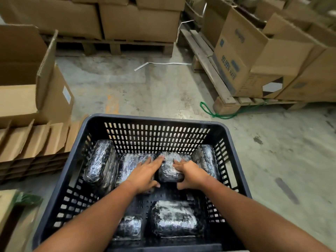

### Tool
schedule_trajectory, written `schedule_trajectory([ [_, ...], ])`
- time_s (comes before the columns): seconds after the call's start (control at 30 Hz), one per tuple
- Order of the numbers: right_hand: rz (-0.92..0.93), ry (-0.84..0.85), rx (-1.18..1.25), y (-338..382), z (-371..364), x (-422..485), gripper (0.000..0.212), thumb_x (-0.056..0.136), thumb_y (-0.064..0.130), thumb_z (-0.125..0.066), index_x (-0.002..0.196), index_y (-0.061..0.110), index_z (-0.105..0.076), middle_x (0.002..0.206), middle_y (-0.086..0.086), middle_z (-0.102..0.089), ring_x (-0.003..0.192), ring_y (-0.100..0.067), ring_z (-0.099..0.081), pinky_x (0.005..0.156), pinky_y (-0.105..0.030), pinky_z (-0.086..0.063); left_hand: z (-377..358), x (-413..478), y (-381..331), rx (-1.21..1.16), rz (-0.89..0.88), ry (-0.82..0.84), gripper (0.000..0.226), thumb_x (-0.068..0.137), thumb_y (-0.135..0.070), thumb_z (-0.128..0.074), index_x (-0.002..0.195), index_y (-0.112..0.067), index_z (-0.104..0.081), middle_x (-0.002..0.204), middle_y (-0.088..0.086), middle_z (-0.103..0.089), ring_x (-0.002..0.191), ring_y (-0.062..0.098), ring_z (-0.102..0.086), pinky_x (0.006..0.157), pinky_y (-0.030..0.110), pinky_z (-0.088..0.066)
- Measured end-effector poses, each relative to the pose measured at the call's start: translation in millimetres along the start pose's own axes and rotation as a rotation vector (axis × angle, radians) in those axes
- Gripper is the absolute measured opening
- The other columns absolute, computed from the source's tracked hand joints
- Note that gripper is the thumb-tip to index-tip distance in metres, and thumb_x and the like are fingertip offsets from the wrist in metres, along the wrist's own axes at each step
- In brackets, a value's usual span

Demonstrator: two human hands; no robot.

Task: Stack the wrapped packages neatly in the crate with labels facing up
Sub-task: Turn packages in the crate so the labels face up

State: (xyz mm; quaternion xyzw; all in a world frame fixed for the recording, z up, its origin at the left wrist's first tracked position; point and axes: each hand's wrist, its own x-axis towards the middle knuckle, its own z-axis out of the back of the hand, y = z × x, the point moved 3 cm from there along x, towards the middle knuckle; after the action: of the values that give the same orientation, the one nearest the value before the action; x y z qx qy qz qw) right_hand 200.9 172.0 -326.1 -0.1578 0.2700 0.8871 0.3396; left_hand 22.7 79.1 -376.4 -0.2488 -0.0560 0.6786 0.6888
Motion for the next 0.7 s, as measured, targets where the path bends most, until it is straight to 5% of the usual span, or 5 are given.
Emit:
schedule_trajectory([
  [0.1,-0.007,-0.016,0.056,4,28,-3,0.033,0.068,0.02,-0.083,0.098,0.011,-0.073,0.088,-0.003,-0.076,0.078,-0.022,-0.072,0.074,-0.034,-0.061,11,4,-5,-0.143,0.0,-0.116,0.082,0.09,-0.018,-0.07,0.154,-0.045,-0.025,0.161,-0.014,-0.028,0.146,0.013,-0.034,0.118,0.038,-0.02],
  [0.17,-0.012,-0.022,0.062,5,49,-7,0.035,0.066,0.026,-0.082,0.1,0.016,-0.077,0.079,0.003,-0.073,0.069,-0.013,-0.068,0.066,-0.027,-0.057,20,8,-9,-0.29,0.007,-0.104,0.072,0.091,-0.016,-0.069,0.148,-0.044,-0.036,0.145,-0.01,-0.055,0.119,0.009,-0.059,0.108,0.033,-0.044],
  [0.47,-0.08,-0.28,0.253,-8,83,-44,0.108,0.059,0.05,-0.095,0.153,0.024,-0.048,0.138,0.004,-0.06,0.124,-0.014,-0.057,0.104,-0.03,-0.05,61,9,-19,-0.605,0.061,-0.053,0.048,0.094,-0.034,-0.069,0.138,-0.03,-0.052,0.125,-0.015,-0.058,0.119,0.015,-0.057,0.103,0.037,-0.048],
  [0.6,-0.011,-0.379,0.305,-9,85,-47,0.088,0.067,0.038,-0.096,0.146,0.027,-0.057,0.14,0.004,-0.063,0.123,-0.003,-0.055,0.111,-0.033,-0.047,86,3,-21,-0.755,0.135,-0.142,0.031,0.098,-0.044,-0.059,0.123,-0.027,-0.061,0.121,-0.004,-0.066,0.111,0.018,-0.063,0.097,0.046,-0.053],
  [0.7,-0.025,-0.356,0.377,-4,87,-38,0.081,0.075,0.031,-0.092,0.147,0.029,-0.055,0.139,0.004,-0.064,0.124,-0.009,-0.059,0.11,-0.037,-0.048,96,0,-18,-0.813,0.174,-0.193,0.047,0.099,-0.046,-0.057,0.141,-0.026,-0.053,0.14,0.0,-0.058,0.124,0.021,-0.056,0.105,0.044,-0.047],
])
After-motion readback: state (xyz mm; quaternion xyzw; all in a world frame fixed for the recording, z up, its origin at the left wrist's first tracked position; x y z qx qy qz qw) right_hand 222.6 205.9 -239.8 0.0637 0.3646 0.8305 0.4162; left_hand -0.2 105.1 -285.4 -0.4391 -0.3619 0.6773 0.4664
